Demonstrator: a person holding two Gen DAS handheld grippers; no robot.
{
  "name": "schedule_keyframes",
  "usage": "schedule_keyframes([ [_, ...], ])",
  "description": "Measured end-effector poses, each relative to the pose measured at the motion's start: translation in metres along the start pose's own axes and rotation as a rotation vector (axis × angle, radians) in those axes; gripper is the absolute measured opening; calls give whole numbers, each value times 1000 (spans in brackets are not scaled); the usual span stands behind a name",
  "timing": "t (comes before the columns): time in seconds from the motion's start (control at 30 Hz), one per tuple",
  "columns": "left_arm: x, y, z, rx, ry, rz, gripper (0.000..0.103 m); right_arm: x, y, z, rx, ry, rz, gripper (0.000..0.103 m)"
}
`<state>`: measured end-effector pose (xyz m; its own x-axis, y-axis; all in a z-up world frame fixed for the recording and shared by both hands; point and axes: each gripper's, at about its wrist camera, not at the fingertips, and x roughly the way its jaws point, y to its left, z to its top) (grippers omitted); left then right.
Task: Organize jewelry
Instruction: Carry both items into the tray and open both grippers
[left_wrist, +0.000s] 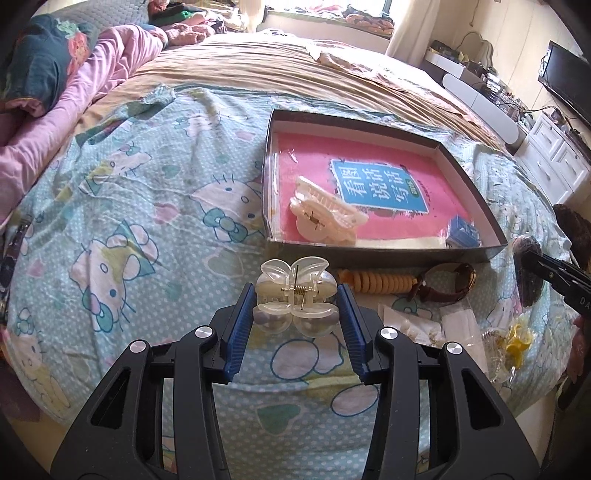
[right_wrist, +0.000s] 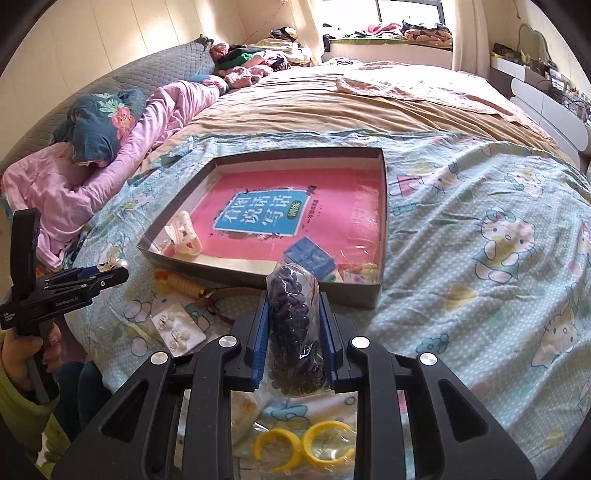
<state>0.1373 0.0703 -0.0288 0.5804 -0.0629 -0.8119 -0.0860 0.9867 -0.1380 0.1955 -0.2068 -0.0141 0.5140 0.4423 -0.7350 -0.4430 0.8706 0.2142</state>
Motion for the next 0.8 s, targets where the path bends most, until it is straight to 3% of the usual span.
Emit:
schedule_keyframes([
  [0.33, -2, -17, 27, 36, -35, -9, 37, 7, 6, 28, -5, -57, 27, 23],
  [0.8, 16, -44, 56, 68, -44, -23, 37, 27, -15, 57, 37, -97, 7, 23],
])
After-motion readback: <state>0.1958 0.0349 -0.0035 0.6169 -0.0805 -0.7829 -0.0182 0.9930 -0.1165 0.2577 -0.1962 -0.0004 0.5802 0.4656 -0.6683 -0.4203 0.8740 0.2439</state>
